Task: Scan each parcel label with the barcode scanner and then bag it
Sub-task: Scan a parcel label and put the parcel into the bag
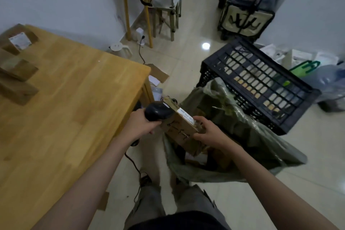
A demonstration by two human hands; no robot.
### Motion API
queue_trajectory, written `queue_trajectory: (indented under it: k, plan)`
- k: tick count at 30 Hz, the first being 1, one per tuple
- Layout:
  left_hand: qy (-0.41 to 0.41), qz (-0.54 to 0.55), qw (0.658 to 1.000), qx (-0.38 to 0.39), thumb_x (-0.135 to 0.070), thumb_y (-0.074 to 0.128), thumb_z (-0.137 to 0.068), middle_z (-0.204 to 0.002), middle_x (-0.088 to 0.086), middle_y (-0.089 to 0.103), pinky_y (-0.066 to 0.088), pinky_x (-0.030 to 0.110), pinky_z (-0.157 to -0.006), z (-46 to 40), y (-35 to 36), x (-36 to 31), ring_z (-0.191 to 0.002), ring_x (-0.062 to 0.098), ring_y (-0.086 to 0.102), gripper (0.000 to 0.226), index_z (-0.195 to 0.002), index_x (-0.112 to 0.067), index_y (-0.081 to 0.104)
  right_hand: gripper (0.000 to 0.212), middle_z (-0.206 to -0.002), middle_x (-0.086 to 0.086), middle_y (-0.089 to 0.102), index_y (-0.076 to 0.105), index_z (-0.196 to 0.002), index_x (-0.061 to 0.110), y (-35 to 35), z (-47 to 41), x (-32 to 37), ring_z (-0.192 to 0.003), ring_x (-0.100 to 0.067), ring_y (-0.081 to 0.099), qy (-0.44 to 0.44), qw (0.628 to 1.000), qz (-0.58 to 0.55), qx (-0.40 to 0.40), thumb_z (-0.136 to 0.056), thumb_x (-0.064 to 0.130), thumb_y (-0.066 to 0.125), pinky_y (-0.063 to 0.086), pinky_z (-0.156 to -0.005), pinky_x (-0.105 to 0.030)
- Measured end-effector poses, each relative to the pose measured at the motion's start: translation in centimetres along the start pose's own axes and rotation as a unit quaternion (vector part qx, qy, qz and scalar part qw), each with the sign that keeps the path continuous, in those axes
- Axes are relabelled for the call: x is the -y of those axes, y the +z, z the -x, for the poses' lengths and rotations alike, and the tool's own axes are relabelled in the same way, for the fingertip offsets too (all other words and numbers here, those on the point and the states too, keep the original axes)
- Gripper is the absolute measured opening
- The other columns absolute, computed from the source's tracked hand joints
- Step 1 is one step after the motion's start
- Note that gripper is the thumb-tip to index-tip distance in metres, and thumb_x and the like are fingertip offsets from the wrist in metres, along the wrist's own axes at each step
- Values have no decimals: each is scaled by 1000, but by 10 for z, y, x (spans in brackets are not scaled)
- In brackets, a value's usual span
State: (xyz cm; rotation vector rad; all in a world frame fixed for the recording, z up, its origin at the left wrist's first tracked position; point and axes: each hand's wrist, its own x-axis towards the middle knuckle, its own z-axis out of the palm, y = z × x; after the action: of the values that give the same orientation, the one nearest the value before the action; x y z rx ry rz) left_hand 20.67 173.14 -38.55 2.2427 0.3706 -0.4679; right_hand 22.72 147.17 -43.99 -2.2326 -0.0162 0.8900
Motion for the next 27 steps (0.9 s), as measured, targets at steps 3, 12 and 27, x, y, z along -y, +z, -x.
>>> queue_trajectory:
  k: [3, 12, 27]
  plan:
    - [-1, -8, 999, 32, -25, 75, -83, -63, 4, 73, 59, 33, -70, -2, 42, -10, -59, 12, 70, 14, -90, -14, 69, 66, -129, -5, 45, 36, -144, 30, -12, 11, -41, -111, -23, 56, 44, 999, -8, 23, -87, 28, 70, 59, -89, -41]
    - [-21, -10, 989, 149, -21, 75, -83, -73, -5, 72, 57, 30, -56, -19, 134, -12, -57, 16, 71, 17, -98, -24, 67, 63, -134, -9, 41, 36, -141, 25, -2, 12, -137, -109, -29, 57, 181, 983, -37, 9, -89, 31, 71, 63, -71, -40]
    - [-61, -84, 976, 192, -22, 74, -85, -53, -6, 65, 45, 16, -48, -113, 196, 38, -47, 4, 65, 14, -95, -18, 65, 84, -151, 0, 29, 26, -152, 35, 25, -103, -163, -141, -30, 28, 62, 947, 247, -196, -86, 2, 68, 50, -96, -52]
